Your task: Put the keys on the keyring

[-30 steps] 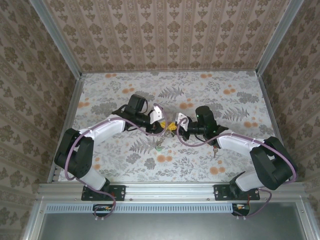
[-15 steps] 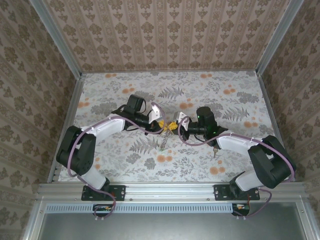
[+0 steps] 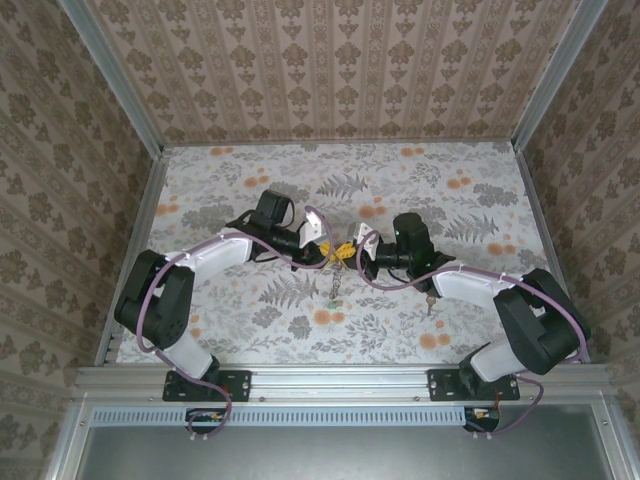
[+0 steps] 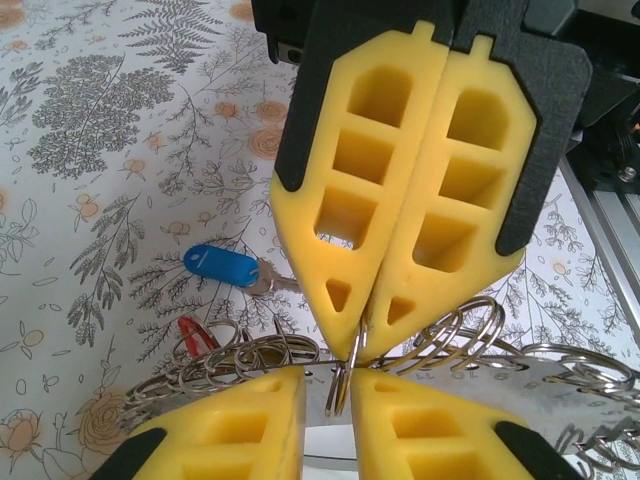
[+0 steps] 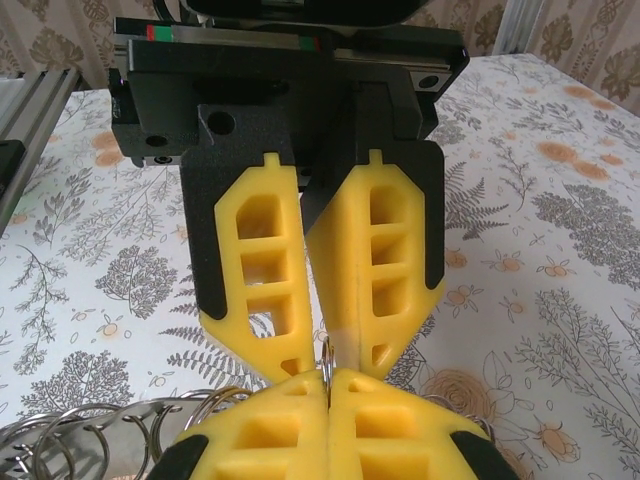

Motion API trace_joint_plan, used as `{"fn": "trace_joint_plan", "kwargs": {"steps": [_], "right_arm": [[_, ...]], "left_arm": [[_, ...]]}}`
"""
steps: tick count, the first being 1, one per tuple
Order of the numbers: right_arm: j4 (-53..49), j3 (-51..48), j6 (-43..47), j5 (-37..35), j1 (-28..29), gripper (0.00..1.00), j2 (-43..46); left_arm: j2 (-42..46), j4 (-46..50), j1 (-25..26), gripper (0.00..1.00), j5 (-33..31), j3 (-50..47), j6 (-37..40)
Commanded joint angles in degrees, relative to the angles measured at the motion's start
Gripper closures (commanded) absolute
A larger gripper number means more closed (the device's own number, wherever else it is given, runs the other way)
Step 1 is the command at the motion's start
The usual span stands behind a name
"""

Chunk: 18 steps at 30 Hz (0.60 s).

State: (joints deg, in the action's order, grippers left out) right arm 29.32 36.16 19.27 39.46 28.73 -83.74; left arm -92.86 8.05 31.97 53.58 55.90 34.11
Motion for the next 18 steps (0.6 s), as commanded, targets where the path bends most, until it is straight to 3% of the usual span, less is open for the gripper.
{"fn": "trace_joint_plan", "kwargs": {"steps": [1, 9, 13, 18], "right_arm": [[1.6, 0.3, -0.2, 2.6, 0.0, 1.00, -0.5], [-2.5, 1.4, 2.2, 3.2, 0.0, 1.00, -0.2], [-3.0, 1.8, 2.3, 3.9, 0.0, 1.00, -0.5], [-3.4, 2.4, 2.0, 4.9, 0.1, 1.00, -0.7]], "left_arm": [[-0.1, -1.8, 0.8, 0.82, 1.4, 0.3, -0.3], [0.6, -0.8, 0.7, 0.98, 0.7, 0.4, 0.4], [0.8, -1.5, 0.7, 0.88, 0.8, 0.5, 0.0], [0.7, -2.0, 0.9, 0.84, 0.8, 0.6, -0.2]]}}
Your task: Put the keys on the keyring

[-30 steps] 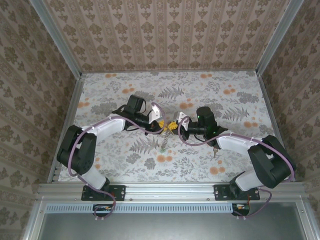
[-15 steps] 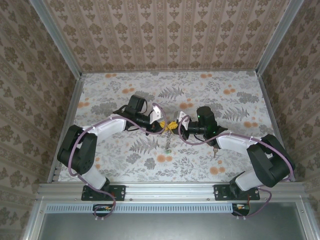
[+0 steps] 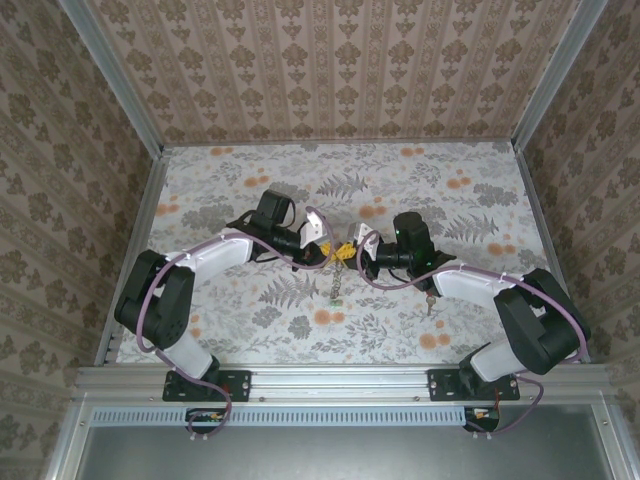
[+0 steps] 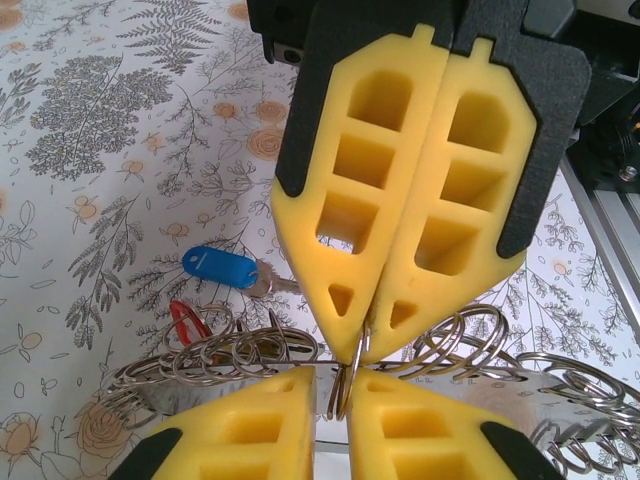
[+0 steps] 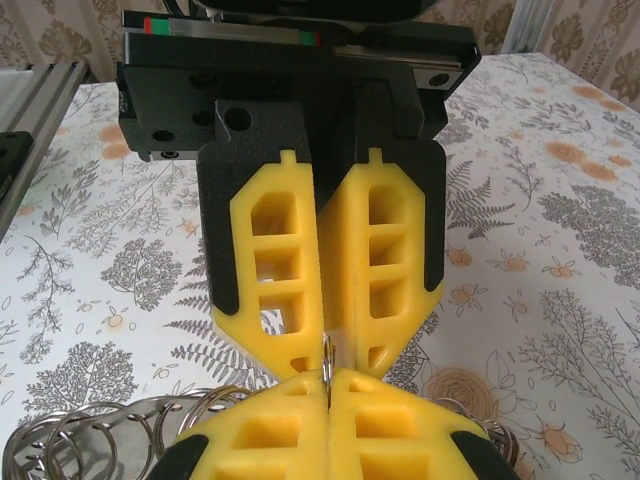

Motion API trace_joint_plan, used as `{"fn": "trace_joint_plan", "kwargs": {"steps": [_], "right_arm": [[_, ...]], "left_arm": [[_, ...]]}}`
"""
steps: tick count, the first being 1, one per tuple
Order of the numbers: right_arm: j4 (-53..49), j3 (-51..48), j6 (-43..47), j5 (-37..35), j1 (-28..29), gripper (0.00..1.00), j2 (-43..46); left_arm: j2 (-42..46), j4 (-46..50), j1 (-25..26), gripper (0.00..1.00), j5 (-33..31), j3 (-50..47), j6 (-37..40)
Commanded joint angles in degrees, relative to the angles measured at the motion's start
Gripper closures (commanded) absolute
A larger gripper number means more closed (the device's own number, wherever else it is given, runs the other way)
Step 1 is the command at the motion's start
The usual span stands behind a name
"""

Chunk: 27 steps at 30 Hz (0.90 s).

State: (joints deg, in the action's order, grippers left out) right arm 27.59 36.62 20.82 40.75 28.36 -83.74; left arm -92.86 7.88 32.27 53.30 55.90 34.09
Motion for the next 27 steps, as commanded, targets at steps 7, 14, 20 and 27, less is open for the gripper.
{"fn": "trace_joint_plan", "kwargs": {"steps": [7, 14, 20, 27], "right_arm": [[-5.8, 3.7, 2.2, 3.9, 0.7, 1.00, -1.2], [-14.3, 6.6, 6.4, 3.0, 1.6, 1.00, -0.8], [-18.4, 6.6, 9.0, 0.8, 1.5, 0.93, 0.7], [-20.4, 5.9, 11.4, -2.1, 1.2, 0.84, 1.5]], "left_arm": [[0.7, -1.6, 0.9, 0.85, 0.6, 0.7, 0.0], [1.0, 0.3, 1.2, 1.00, -1.5, 1.5, 1.8], [2.0, -1.5, 1.1, 1.00, -2.5, 0.4, 1.5], [2.4, -3.6, 1.1, 1.00, -2.0, -0.7, 0.6]]}}
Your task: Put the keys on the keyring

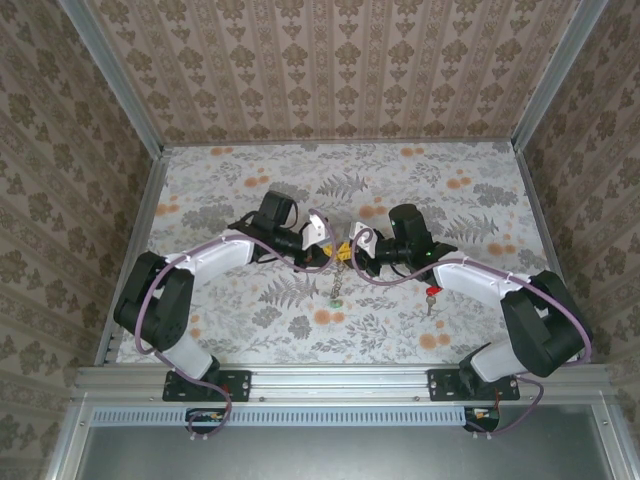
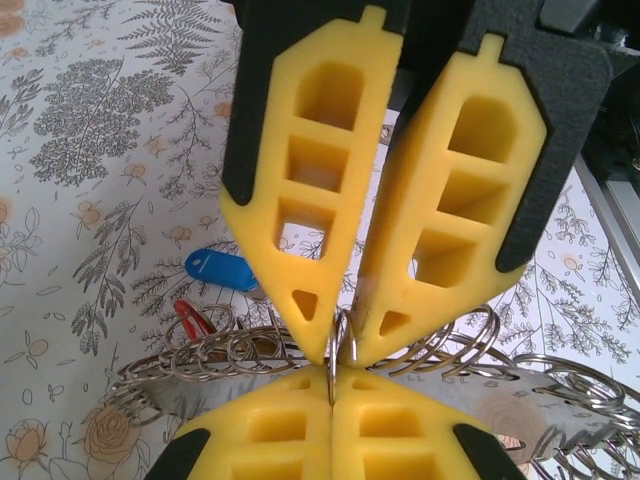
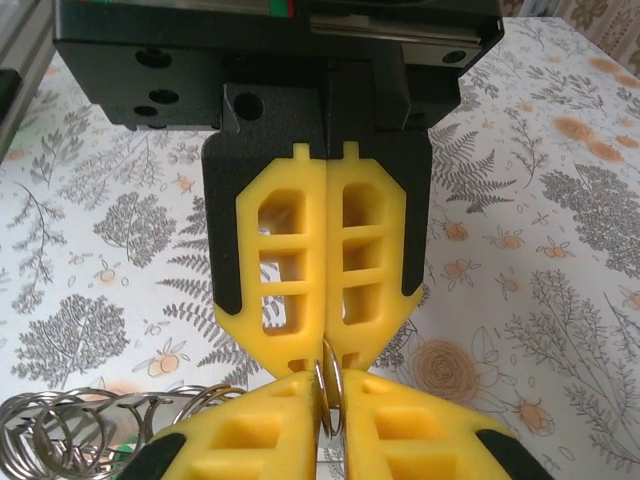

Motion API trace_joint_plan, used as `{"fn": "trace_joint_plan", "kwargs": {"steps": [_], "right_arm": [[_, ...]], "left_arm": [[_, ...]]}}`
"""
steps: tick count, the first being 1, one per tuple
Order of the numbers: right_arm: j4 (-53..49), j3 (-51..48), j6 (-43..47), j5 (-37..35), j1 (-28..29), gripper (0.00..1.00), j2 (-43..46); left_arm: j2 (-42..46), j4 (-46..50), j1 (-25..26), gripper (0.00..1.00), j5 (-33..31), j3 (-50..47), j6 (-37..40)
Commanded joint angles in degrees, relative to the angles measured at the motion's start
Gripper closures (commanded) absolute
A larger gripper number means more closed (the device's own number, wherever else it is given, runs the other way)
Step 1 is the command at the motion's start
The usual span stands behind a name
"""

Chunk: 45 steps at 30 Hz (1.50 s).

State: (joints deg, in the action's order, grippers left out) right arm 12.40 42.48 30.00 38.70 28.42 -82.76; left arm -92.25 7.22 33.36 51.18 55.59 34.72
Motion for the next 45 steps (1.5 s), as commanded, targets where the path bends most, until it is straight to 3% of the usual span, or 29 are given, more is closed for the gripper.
{"fn": "trace_joint_plan", "kwargs": {"steps": [1, 6, 34, 36, 42, 44, 45], "right_arm": [[-5.1, 0.1, 2.3, 0.1, 1.2, 0.84, 0.3], [-3.8, 0.3, 1.9, -0.6, 1.1, 0.80, -0.8], [-7.2, 1.0, 3.4, -3.5, 0.5, 0.79, -0.6], [-7.0, 0.8, 3.4, -3.6, 0.5, 0.81, -0.6], [-3.4, 0.5, 1.4, -2.0, 0.5, 1.00, -0.2], [-2.6, 0.6, 0.6, -1.4, 0.5, 1.00, -0.3], [-1.9, 0.6, 0.2, -1.1, 0.5, 0.95, -0.5]], "left_arm": [[1.8, -3.0, 0.1, 1.00, 0.4, -0.5, 0.0], [1.6, -3.1, 0.0, 1.00, 0.2, -0.5, 0.1], [3.0, -6.3, -0.3, 1.00, -1.3, -2.6, -1.4], [3.1, -6.3, -0.4, 1.00, -1.3, -2.7, -1.4], [2.8, -5.1, -0.4, 1.00, -0.3, -2.3, -1.0], [2.7, -4.4, -0.3, 1.00, 0.0, -1.9, -0.6], [2.6, -4.1, -0.3, 1.00, 0.1, -1.8, -0.4]]}}
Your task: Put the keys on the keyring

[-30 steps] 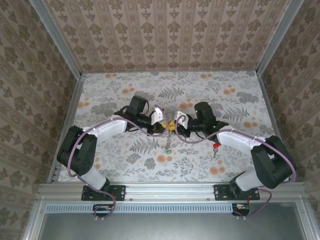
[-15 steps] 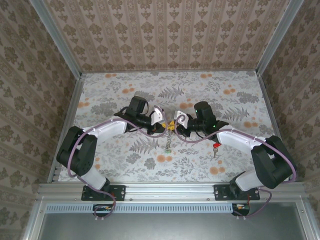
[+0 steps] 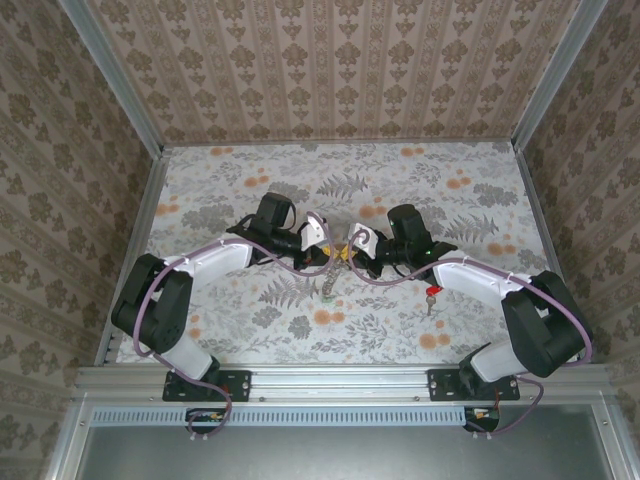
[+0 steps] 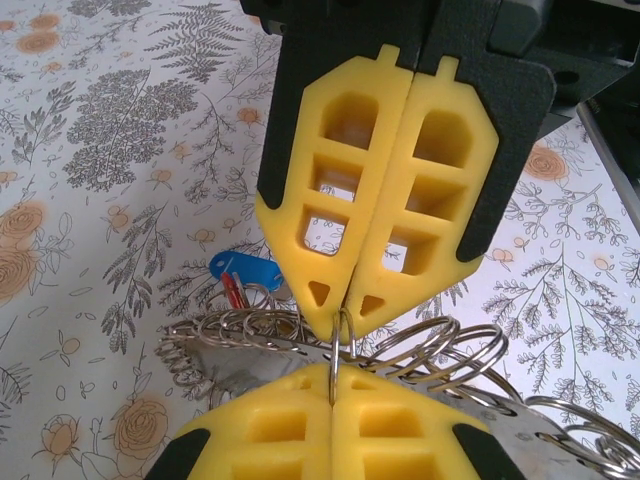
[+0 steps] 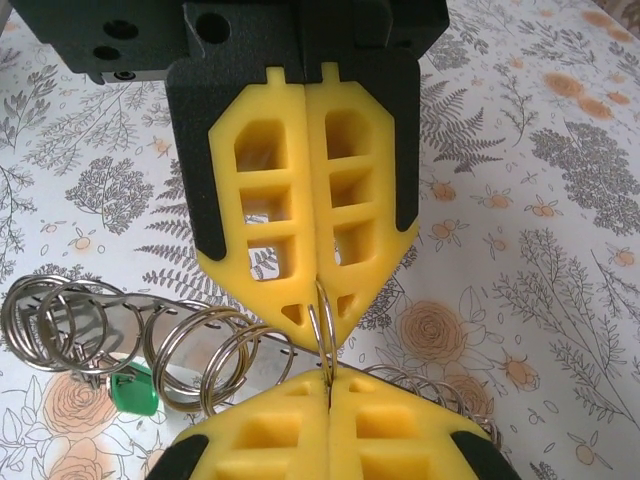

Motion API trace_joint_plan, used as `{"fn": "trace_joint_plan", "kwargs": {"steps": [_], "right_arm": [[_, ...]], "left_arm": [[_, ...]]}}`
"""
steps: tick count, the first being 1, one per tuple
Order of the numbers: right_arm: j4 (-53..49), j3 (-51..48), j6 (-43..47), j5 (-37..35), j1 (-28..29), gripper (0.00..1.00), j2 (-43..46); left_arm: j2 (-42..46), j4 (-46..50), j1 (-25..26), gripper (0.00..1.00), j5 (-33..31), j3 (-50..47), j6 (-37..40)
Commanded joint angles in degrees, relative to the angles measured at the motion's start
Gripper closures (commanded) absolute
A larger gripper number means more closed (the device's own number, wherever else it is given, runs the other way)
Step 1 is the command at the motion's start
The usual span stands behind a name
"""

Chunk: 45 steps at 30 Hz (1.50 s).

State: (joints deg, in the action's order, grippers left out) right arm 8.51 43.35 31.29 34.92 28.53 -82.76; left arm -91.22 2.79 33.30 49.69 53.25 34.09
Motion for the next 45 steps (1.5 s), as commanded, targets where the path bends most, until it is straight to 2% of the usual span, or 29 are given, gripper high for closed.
{"fn": "trace_joint_plan", "kwargs": {"steps": [1, 5, 10, 19, 21, 33, 36, 38, 40, 44, 45], "right_arm": [[2.5, -0.3, -1.7, 2.8, 0.4, 0.90, -0.5], [4.3, -0.4, -2.8, 3.7, 0.4, 0.85, -0.6], [5.0, -0.5, -3.1, 3.8, 0.4, 0.85, -0.6], [1.0, -0.1, -0.6, 2.9, 0.4, 1.00, -1.2], [1.2, -0.1, -0.6, 3.1, 0.4, 1.00, -0.9], [4.1, -0.3, -2.6, 5.0, 0.4, 1.00, -1.0], [3.9, -0.2, -2.7, 4.9, 0.4, 1.00, -1.0], [3.2, 0.0, -2.9, 4.4, 0.4, 1.00, -1.0], [2.6, 0.1, -3.2, 3.8, 0.4, 0.95, -0.6], [6.5, -3.0, -9.7, -0.5, -0.3, 0.71, 2.7], [8.3, -4.3, -12.6, -1.7, -0.9, 0.68, 5.5]], "left_arm": [[1.6, 0.3, -0.3, 1.00, 1.8, 0.5, 0.2], [1.5, 0.7, -0.3, 1.00, 1.6, 0.8, 0.4], [1.5, 1.0, -0.3, 1.00, 1.9, 0.9, 0.5], [1.4, 0.7, -0.3, 0.99, 2.2, 1.1, 0.0], [1.4, 0.6, -0.3, 0.93, 2.3, 1.0, 0.0], [1.2, 0.5, -0.3, 0.89, 2.6, 1.1, -0.3], [1.2, 0.6, -0.3, 1.00, 2.8, 1.1, -0.2], [1.3, 0.7, -0.3, 1.00, 2.8, 1.0, -0.1], [1.6, 0.3, -0.3, 1.00, 2.1, 0.8, -0.4], [2.1, -0.5, -0.4, 1.00, 0.7, 0.4, -1.3], [2.2, -0.6, -0.4, 1.00, 0.4, 0.3, -1.4]]}}
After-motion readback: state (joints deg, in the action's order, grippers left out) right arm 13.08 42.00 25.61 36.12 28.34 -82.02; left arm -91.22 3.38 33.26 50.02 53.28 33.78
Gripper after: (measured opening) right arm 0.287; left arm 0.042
